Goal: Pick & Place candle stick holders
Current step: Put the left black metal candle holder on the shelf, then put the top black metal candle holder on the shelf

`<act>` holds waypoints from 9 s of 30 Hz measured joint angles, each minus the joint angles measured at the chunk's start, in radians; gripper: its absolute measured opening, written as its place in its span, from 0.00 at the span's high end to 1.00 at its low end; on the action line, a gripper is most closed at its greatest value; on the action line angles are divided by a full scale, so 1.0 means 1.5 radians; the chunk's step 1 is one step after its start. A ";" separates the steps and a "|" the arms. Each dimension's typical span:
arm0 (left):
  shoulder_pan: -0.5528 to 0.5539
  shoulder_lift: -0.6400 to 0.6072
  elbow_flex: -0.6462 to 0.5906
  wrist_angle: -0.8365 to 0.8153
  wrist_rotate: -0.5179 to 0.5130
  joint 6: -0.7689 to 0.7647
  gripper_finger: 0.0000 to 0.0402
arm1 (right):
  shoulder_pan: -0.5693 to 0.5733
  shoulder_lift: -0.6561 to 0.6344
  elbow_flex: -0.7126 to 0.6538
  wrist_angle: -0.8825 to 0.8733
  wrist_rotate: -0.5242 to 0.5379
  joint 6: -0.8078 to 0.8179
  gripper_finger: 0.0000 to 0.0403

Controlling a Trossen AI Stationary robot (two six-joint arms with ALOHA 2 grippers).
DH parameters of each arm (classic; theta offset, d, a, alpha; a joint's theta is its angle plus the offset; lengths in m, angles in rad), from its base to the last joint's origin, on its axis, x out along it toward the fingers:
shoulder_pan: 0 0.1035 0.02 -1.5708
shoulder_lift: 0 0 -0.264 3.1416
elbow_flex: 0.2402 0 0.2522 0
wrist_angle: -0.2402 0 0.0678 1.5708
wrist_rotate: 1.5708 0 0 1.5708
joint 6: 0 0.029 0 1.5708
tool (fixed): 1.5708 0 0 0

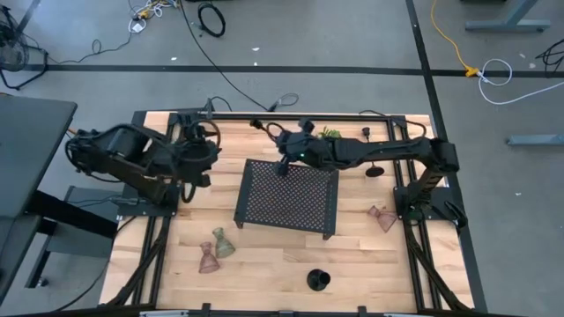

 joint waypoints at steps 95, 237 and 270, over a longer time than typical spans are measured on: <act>0.002 -0.056 -0.159 0.200 0.115 -0.035 0.52 | 0.283 -0.276 -0.685 0.834 0.372 -0.100 0.74; 0.006 -0.055 -0.159 0.200 0.139 -0.031 0.52 | -0.499 -0.194 -0.619 -0.064 -0.150 0.348 0.86; 0.006 -0.055 -0.158 0.200 0.142 -0.048 0.52 | -0.344 -0.636 -0.617 -0.097 -0.106 0.374 1.00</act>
